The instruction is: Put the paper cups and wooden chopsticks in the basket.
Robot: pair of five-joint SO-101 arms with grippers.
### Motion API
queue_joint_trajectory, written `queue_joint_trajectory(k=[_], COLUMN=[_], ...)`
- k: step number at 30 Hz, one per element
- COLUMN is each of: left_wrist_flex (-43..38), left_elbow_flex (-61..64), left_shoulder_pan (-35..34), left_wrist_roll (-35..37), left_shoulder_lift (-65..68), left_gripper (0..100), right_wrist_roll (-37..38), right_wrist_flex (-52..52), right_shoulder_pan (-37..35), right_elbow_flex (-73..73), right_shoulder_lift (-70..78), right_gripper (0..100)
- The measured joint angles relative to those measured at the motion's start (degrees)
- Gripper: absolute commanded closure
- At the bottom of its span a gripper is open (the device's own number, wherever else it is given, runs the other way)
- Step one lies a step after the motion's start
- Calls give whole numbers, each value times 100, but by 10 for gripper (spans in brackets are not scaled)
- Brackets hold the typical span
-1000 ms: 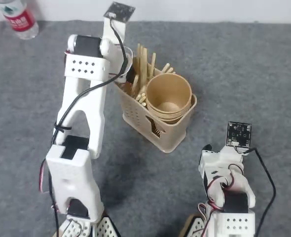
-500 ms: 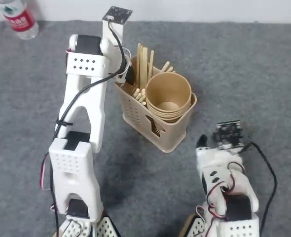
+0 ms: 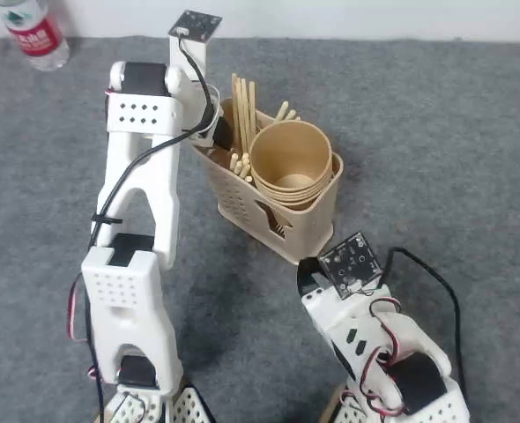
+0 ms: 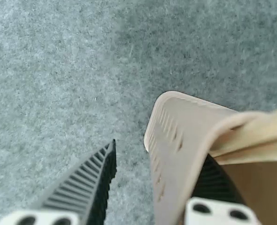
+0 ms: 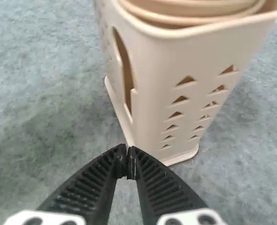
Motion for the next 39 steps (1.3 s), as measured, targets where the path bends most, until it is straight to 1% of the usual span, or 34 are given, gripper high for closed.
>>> queue_joint_trajectory(k=[4, 6, 9, 14, 18, 25, 27, 32, 36, 39], left_wrist_flex=[0, 0, 0, 0, -9, -9, -18, -9, -9, -9], left_elbow_flex=[0, 0, 0, 0, 0, 123, 316, 607, 659, 695], left_shoulder_pan=[70, 149, 211, 237, 246, 246, 246, 211, 70, -26], left_wrist_roll=[9, 0, 0, 0, 0, 9, -246, -879, -985, -1002], left_shoulder_lift=[0, 0, 0, 0, 0, 0, 0, -35, -44, -44], left_gripper=[786, 786, 786, 786, 786, 786, 786, 786, 788, 788], right_wrist_roll=[396, 607, 695, 765, 774, 774, 774, 774, 747, 571], right_wrist_flex=[-114, -466, -1248, -2470, -3112, -3534, -3622, -3640, -3604, -3103], right_shoulder_pan=[-193, -202, -141, 325, 791, 1521, 1670, 1785, 1749, 1547], right_elbow_flex=[0, 97, 589, 1451, 1600, 1609, 1609, 1609, 1609, 1582], right_shoulder_lift=[18, -26, -9, 70, 97, 97, 97, 97, 97, 97], right_gripper=[991, 991, 991, 991, 991, 991, 991, 991, 991, 991])
